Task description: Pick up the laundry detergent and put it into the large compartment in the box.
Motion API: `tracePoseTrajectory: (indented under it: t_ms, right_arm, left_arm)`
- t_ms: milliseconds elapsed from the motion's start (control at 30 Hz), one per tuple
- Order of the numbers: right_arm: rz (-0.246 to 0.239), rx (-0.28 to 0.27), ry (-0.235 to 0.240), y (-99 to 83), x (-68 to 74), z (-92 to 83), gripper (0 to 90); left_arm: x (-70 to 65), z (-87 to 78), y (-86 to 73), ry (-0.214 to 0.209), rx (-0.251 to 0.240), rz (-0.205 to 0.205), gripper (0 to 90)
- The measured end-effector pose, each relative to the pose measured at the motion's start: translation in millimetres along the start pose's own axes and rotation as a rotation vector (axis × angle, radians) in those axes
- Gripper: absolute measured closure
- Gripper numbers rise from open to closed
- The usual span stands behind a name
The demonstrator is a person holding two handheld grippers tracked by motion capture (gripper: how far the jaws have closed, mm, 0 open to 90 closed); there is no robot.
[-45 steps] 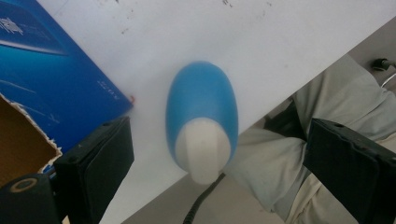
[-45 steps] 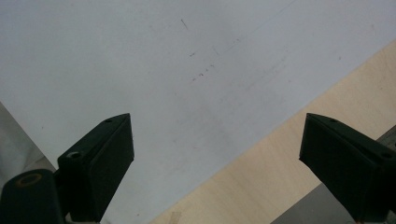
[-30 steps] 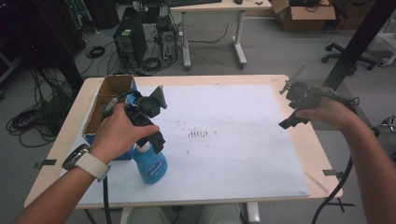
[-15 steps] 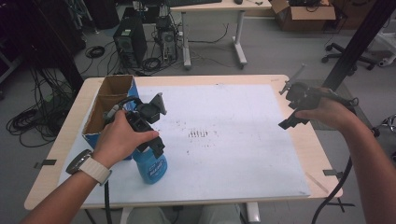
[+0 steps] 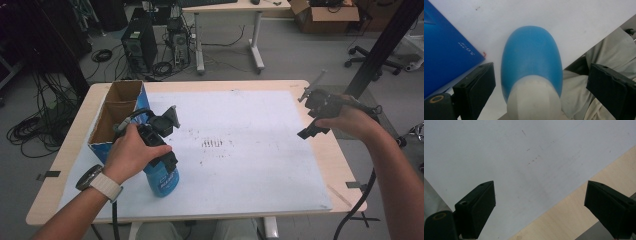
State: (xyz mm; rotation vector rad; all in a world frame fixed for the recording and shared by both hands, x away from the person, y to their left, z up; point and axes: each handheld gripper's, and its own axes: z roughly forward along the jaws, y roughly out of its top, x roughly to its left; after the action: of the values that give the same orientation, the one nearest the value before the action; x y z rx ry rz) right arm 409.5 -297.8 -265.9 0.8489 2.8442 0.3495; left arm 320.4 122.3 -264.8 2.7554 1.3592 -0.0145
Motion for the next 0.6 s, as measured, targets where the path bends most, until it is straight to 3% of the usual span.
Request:
tracePoseTrajectory:
  t_ms: [600]
  right_arm:
    - [-0.002, -0.003, 0.001, 1.6, 0.3, 0.7, 9.7]
  left_arm:
    - [4.5, 15.0, -2.2, 0.0, 0.008, -0.003, 8.9]
